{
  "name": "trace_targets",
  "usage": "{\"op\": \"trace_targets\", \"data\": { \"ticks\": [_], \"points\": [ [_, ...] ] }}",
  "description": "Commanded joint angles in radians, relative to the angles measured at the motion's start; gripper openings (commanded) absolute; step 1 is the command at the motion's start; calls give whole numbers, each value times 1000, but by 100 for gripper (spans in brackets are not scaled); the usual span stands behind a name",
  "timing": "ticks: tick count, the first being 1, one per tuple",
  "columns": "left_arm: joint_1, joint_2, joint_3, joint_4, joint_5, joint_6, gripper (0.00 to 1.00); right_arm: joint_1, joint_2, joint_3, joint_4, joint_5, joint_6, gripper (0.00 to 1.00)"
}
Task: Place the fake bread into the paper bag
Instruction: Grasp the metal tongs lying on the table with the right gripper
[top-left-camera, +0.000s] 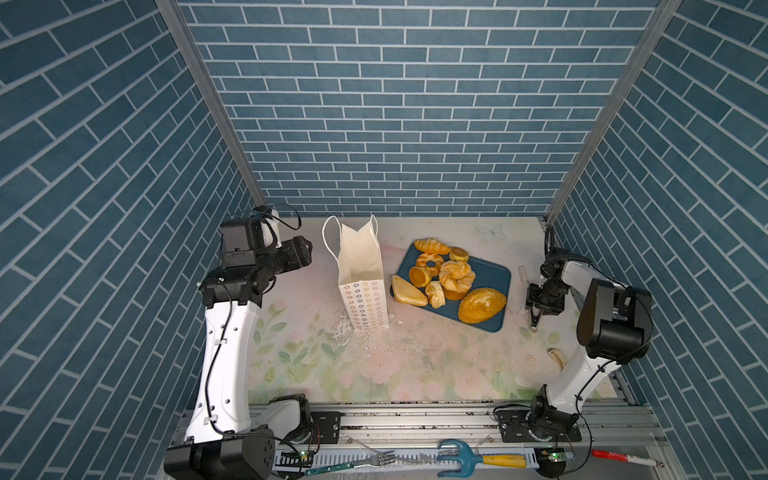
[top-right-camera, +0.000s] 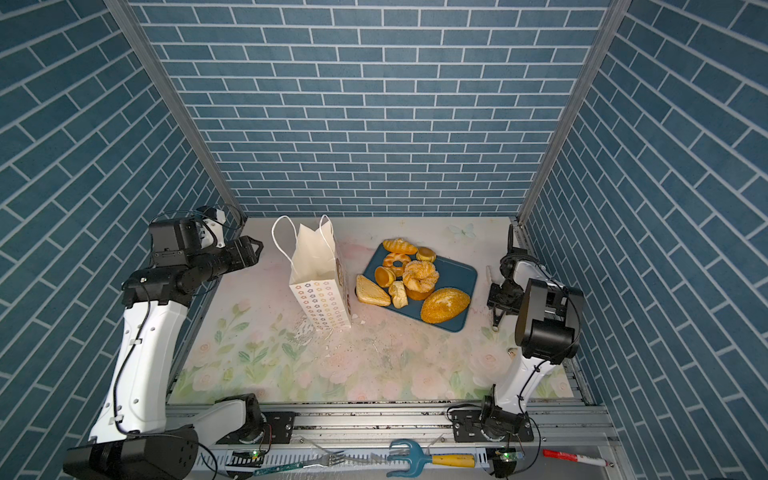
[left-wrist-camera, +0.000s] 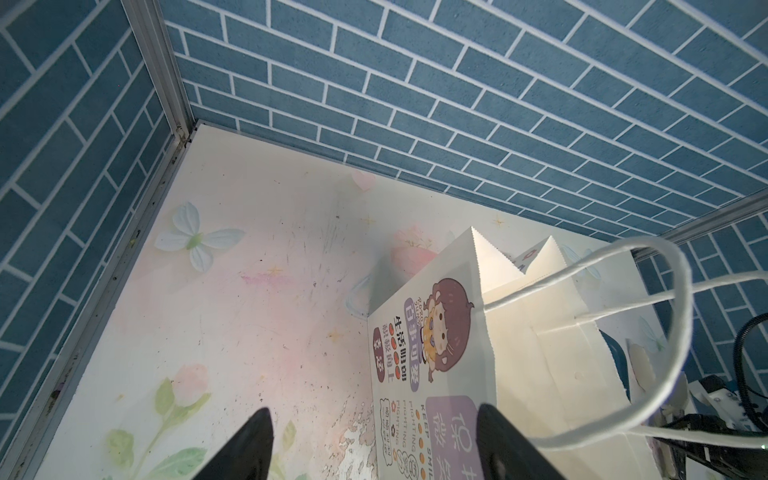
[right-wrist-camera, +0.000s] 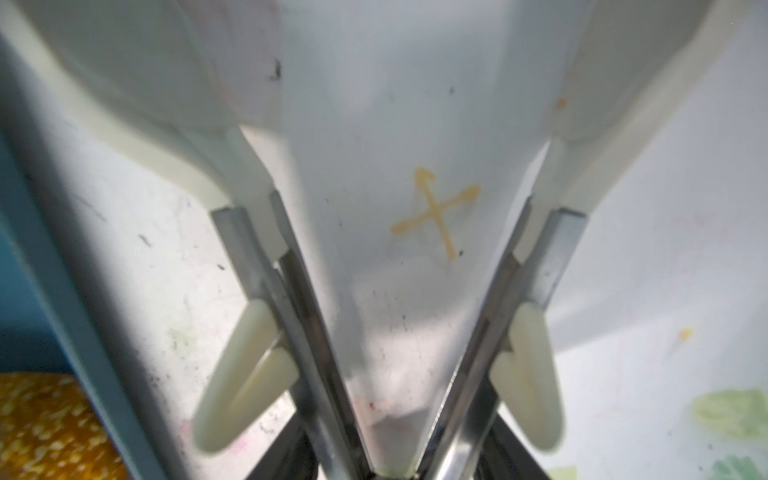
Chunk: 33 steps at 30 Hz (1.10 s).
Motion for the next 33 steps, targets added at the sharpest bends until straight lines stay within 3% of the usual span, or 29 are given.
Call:
{"op": "trace_targets", "data": {
  "ticks": [1,10,15,23,33],
  "points": [
    [5,1,-2,21,23,-1,78,-1,15,25,0,13,-86,54],
    [5,-8,-26,48,42,-26,78,-1,-92,-9,-5,-55,32,63],
    [5,-21,-36,44,45,-24,78,-6,-119,-46,10,5,46,69],
    [5,-22,-34,38,29,-19,78,-24,-42,12,-10,-5,37,69],
    [5,-14,-20,39,21,-16,78,19,-124,-72,15,31,49,69]
  ]
}}
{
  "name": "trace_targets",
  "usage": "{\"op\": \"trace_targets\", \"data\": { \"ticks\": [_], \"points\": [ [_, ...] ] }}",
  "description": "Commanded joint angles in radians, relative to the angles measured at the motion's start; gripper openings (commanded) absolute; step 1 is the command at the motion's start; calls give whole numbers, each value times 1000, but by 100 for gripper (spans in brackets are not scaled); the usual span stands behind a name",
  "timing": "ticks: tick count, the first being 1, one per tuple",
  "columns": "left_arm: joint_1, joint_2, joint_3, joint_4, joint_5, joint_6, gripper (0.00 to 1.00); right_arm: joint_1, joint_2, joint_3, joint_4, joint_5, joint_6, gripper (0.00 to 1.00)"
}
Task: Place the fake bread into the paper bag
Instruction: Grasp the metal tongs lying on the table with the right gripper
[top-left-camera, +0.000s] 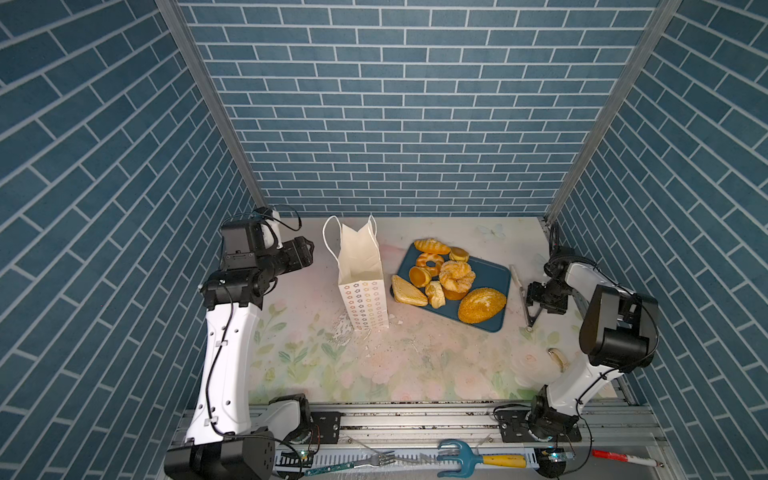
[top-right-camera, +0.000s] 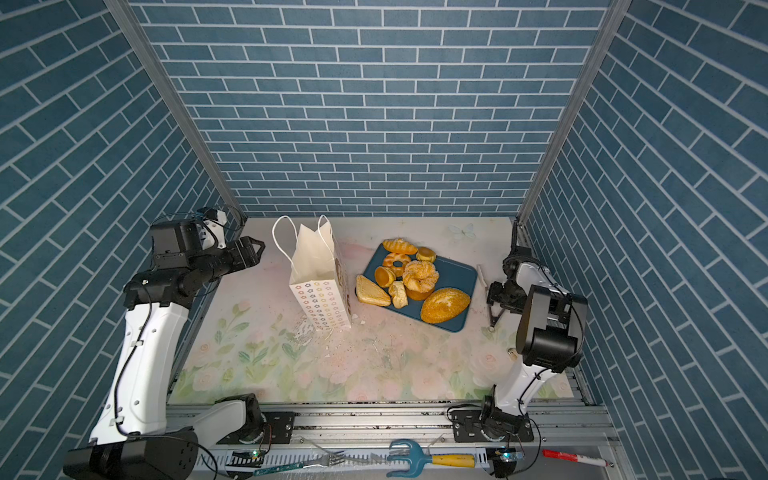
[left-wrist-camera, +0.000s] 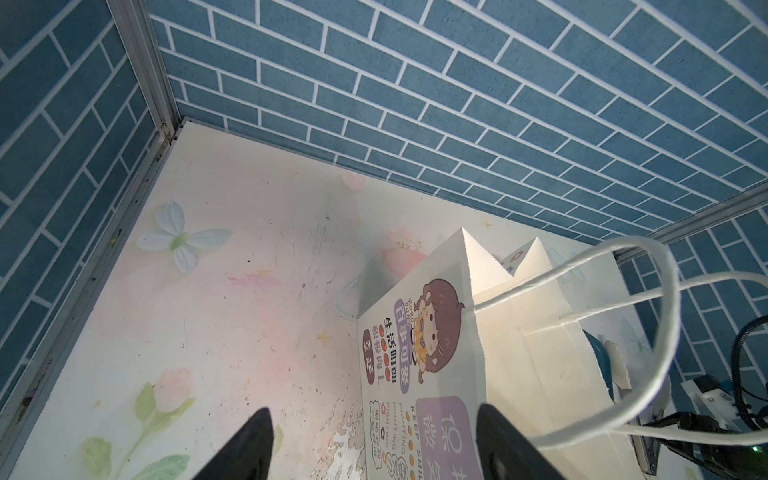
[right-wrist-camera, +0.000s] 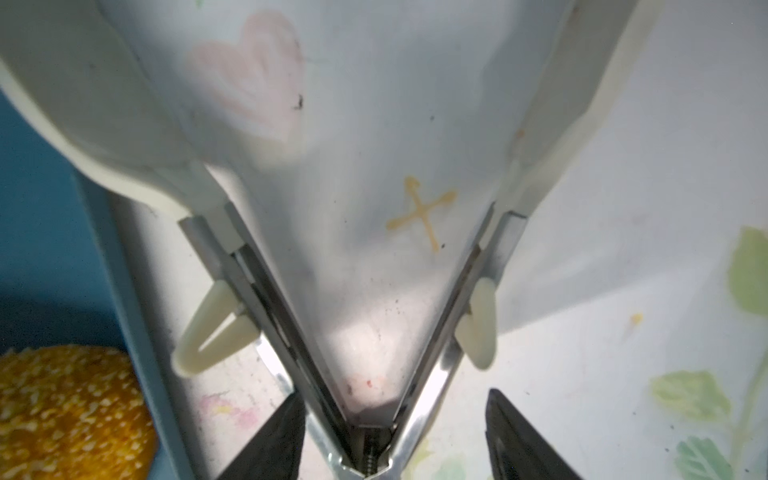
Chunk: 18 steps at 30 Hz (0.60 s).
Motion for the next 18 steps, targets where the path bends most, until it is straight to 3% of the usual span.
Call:
{"op": "trace_targets", "data": {
  "ticks": [1,18],
  "points": [
    [5,-1,7,11,-5,4,78,19,-60,-45,6,38,35,69],
    [5,-3,-7,11,-14,3,78,43,36,-16,60,28,45,66]
  ]
}}
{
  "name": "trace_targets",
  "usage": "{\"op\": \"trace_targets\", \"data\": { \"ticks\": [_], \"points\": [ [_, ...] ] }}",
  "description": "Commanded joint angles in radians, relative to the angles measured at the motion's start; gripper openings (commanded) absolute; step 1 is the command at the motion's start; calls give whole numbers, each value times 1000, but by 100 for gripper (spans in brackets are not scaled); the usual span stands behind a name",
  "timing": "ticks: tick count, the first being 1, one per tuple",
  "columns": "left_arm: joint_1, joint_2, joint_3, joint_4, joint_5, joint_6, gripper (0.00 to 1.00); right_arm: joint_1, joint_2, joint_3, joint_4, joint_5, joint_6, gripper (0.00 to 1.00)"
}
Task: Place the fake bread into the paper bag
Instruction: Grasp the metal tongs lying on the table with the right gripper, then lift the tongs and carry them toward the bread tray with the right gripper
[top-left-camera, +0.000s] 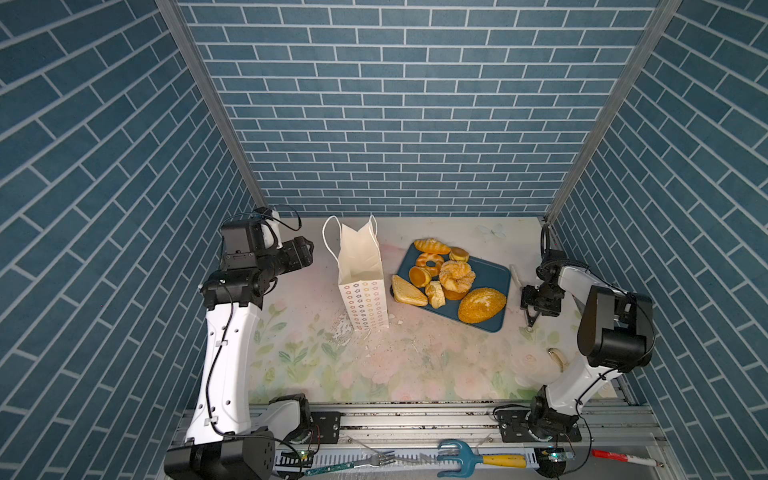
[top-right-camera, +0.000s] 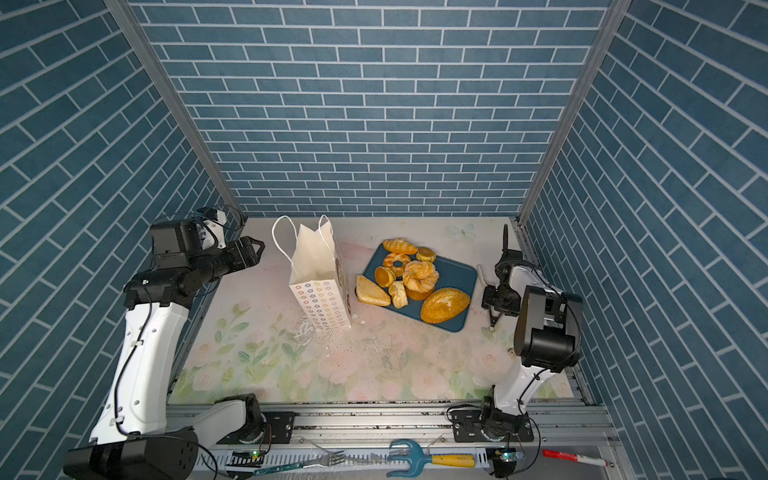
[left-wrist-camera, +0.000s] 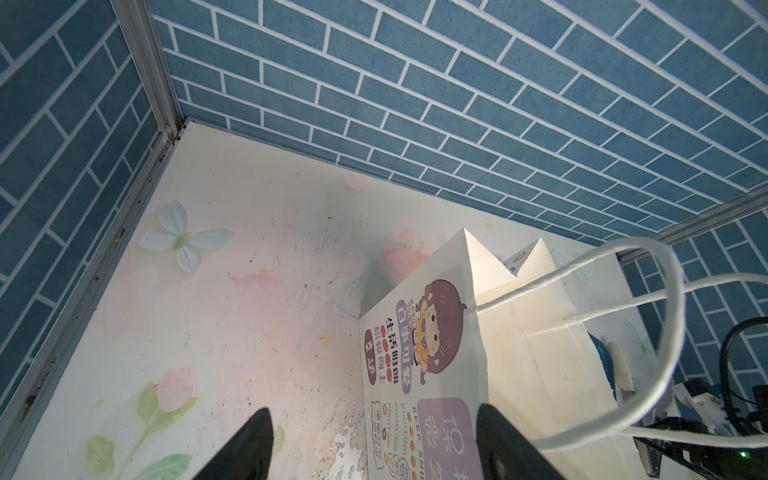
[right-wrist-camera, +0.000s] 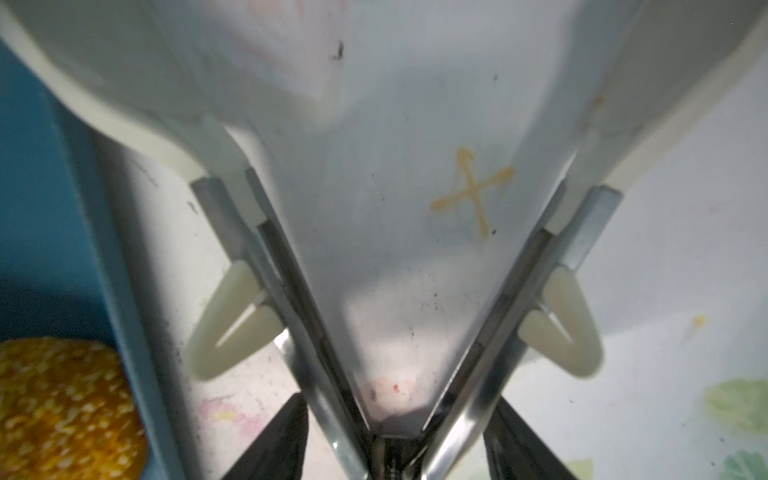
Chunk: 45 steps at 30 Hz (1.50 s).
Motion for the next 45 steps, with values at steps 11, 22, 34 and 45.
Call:
{"op": "trace_targets", "data": {
  "ticks": [11,22,34,45],
  "points": [
    [5,-4,-9,11,-12,-2,78,6,62,29,23,2,23,66],
    [5,-34,-38,2,-24,-14,78,6,16,22,29,49,26,54],
    [5,-83,-63,-9,-36,-51,78,13,-243,81,-94,86,-11,49],
    [2,-111,-61,-23,-27,-81,78,17,-368,147,-235,5,-49,49]
  ]
}}
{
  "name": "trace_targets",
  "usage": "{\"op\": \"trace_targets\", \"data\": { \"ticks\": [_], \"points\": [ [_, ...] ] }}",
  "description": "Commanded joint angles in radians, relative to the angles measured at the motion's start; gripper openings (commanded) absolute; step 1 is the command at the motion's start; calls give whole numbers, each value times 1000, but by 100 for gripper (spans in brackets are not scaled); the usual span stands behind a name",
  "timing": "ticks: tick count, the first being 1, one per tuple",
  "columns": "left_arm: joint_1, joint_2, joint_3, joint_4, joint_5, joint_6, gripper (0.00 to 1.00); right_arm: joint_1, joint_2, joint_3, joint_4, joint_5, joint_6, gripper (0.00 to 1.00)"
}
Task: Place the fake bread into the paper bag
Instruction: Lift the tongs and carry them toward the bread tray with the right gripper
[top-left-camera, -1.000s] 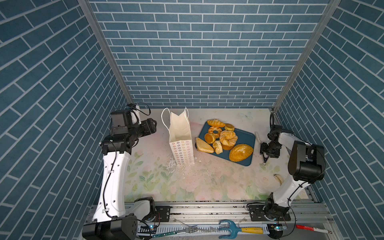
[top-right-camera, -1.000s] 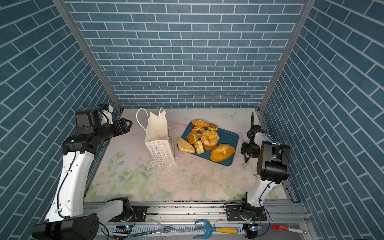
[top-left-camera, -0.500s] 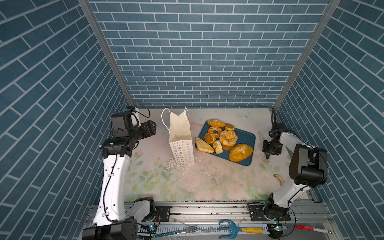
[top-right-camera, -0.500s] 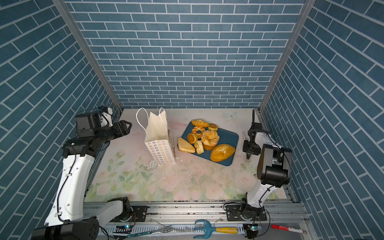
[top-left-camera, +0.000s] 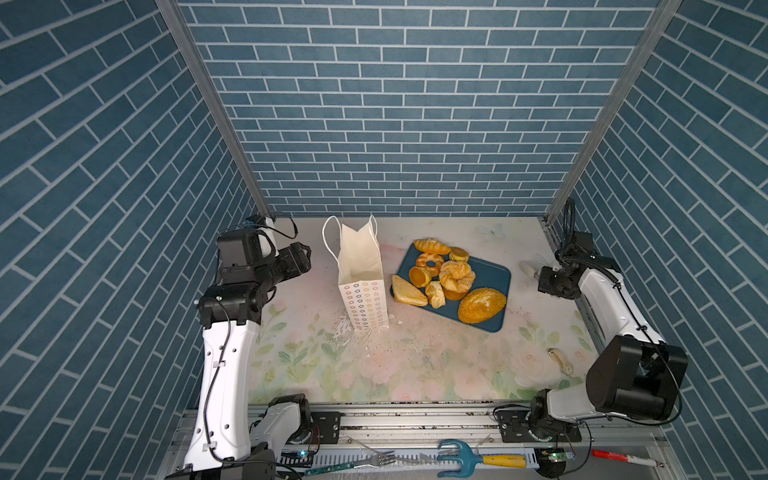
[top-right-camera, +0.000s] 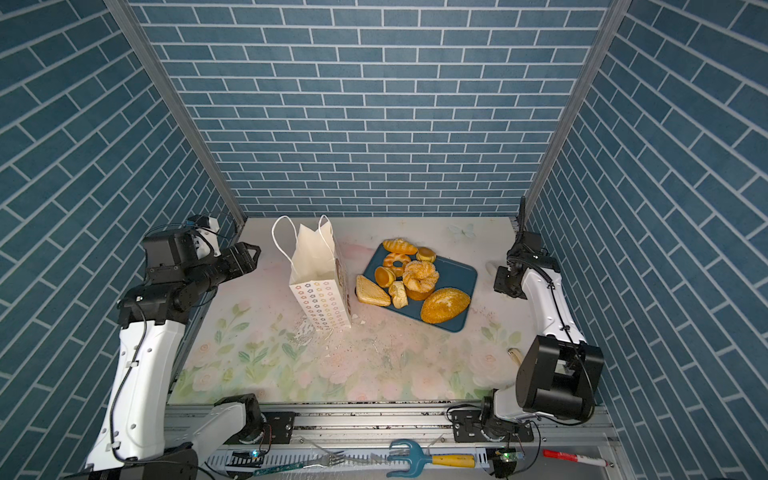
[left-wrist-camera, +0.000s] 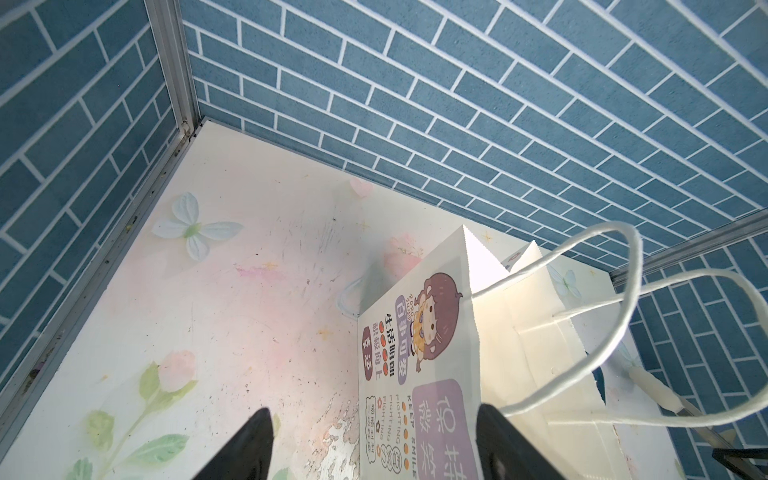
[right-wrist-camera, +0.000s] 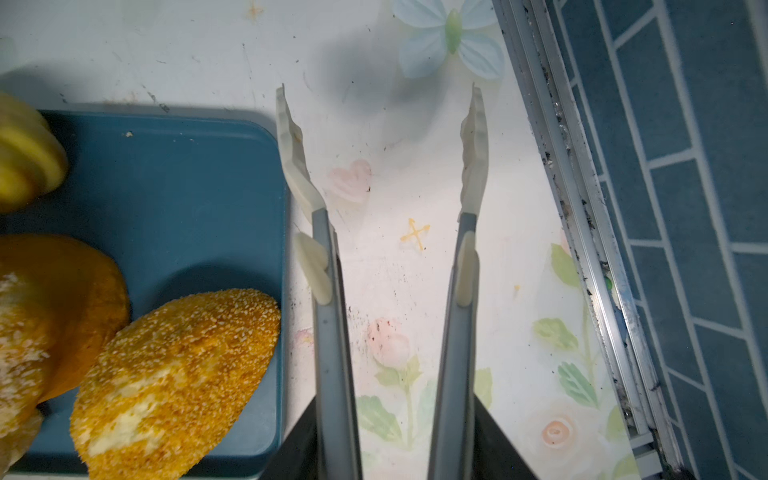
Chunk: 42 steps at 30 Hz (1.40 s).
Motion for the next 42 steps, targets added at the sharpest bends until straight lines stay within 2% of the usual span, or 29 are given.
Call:
{"op": "trace_targets", "data": {
  "ticks": [1,11,19,23,30,42],
  "points": [
    [2,-18,-3,-25,0,-15,78,6,-40,40,-76,-31,-41,49],
    [-20,-7,23,-46,0,7,78,49,-115,168,-200,-49,-72,48],
    [-76,-5,75,-75,-64,57,78,202,-62,360,-354,-173,-100,48],
    [-99,-5,78,-76,-88,62,78,299,2,425,-422,-182,-91,48],
    [-117,-7,90,-83,-113,65,78,369,40,390,-467,-220,-102,45],
    [-139,-19,112,-89,-135,59,78,386,109,317,-416,-248,-114,41]
  ]
}}
